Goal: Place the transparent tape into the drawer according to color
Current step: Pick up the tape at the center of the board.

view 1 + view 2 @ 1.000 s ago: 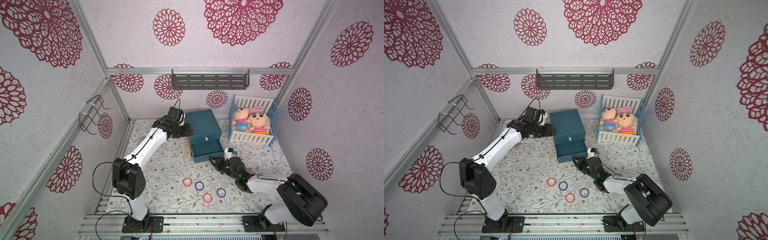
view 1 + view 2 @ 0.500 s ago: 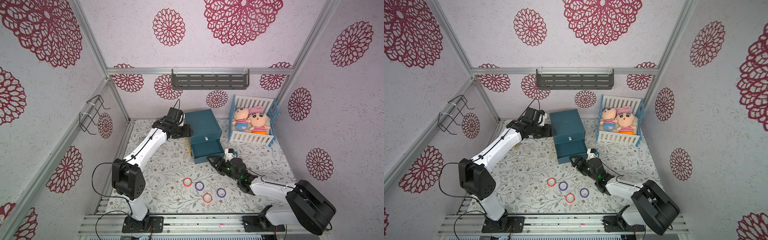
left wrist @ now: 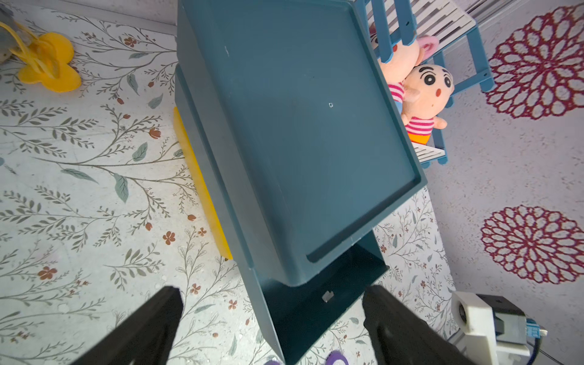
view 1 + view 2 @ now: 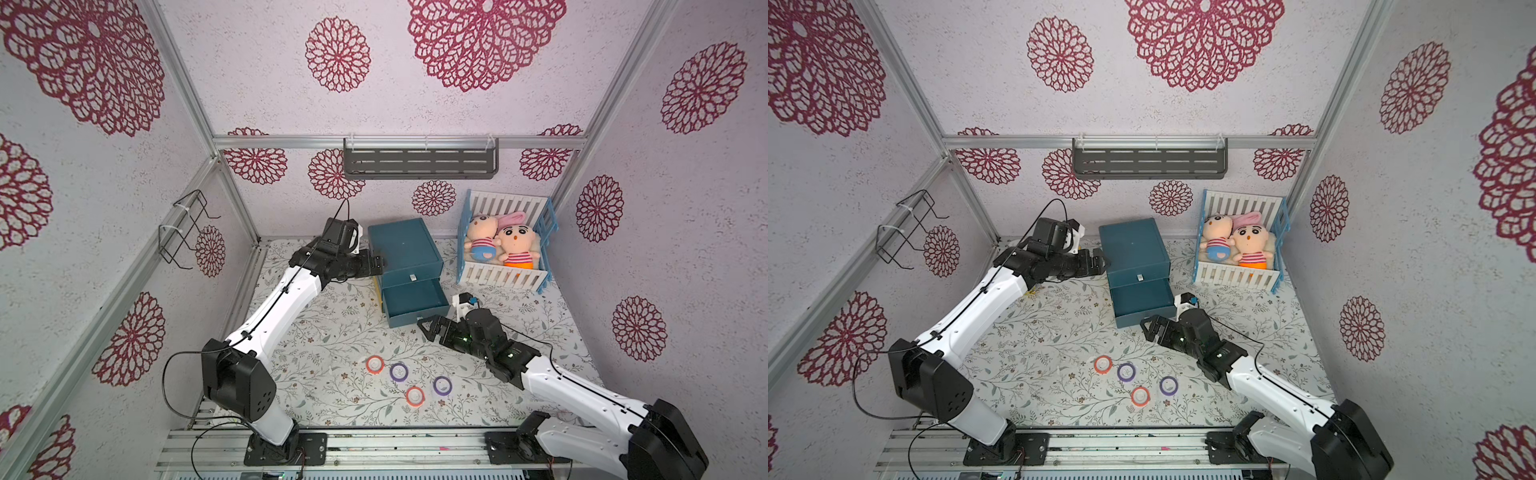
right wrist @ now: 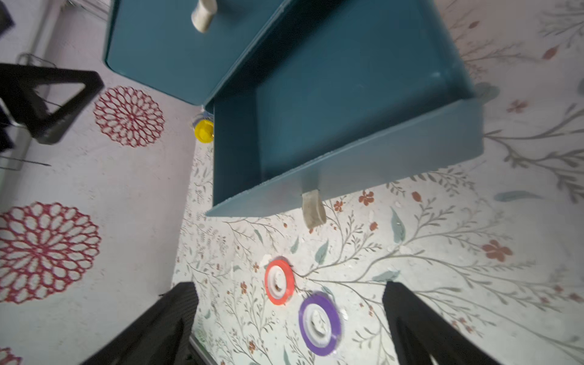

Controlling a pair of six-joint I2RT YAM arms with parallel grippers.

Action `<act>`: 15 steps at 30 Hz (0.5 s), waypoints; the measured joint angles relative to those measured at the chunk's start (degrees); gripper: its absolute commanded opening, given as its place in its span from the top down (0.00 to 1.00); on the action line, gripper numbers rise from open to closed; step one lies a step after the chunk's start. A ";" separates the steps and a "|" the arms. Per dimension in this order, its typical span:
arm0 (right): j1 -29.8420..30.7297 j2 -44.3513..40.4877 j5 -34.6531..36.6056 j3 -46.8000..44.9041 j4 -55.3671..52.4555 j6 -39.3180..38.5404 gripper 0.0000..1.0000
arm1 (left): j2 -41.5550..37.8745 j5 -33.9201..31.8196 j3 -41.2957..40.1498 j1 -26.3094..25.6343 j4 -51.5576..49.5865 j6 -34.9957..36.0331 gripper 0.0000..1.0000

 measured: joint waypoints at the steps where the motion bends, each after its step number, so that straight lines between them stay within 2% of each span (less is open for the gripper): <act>1: 0.00 -0.02 0.04 0.87 -2.97 -1.49 0.01 | -1.07 0.35 -1.09 0.20 0.26 -0.20 0.03; 9: 0.07 0.39 2.62 2.95 -23.47 -8.85 0.01 | -9.44 2.16 -12.17 1.27 2.43 -1.53 0.03; 15: 1.11 1.66 4.90 2.95 -32.44 -10.36 0.01 | -12.70 3.13 -19.39 1.57 3.10 -1.84 0.03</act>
